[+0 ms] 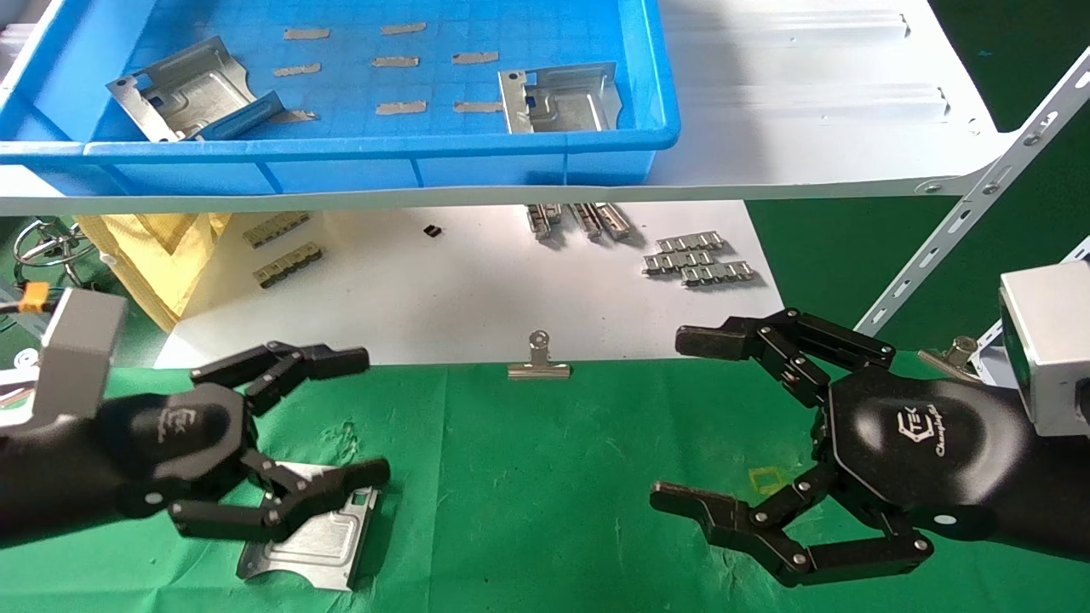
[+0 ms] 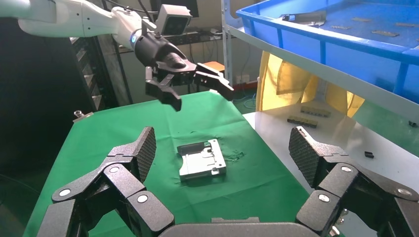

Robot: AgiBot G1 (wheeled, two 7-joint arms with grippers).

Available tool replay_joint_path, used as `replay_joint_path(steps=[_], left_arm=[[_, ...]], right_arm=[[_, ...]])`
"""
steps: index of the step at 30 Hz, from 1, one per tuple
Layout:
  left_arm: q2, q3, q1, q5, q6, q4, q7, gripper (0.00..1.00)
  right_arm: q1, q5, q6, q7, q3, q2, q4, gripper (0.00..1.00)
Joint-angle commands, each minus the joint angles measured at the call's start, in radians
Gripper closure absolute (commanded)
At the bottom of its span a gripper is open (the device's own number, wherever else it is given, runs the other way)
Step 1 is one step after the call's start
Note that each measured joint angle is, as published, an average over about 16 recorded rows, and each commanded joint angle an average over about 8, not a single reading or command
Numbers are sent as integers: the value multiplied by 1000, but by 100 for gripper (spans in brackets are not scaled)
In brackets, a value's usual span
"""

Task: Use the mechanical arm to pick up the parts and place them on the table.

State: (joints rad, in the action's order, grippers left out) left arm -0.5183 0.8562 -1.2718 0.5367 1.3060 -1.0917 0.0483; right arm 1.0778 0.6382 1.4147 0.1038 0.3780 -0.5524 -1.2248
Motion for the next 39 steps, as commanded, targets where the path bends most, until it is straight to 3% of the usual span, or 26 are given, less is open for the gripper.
replay_joint_path(steps=[1,39], left_arm=[[-4,-25,8,8,8,-8,-10,0],[-79,-489,167,165,161,-163,-200,0]], right_arm=[[0,0,0,0,0,0,0,0],[0,0,0,0,0,0,0,0]])
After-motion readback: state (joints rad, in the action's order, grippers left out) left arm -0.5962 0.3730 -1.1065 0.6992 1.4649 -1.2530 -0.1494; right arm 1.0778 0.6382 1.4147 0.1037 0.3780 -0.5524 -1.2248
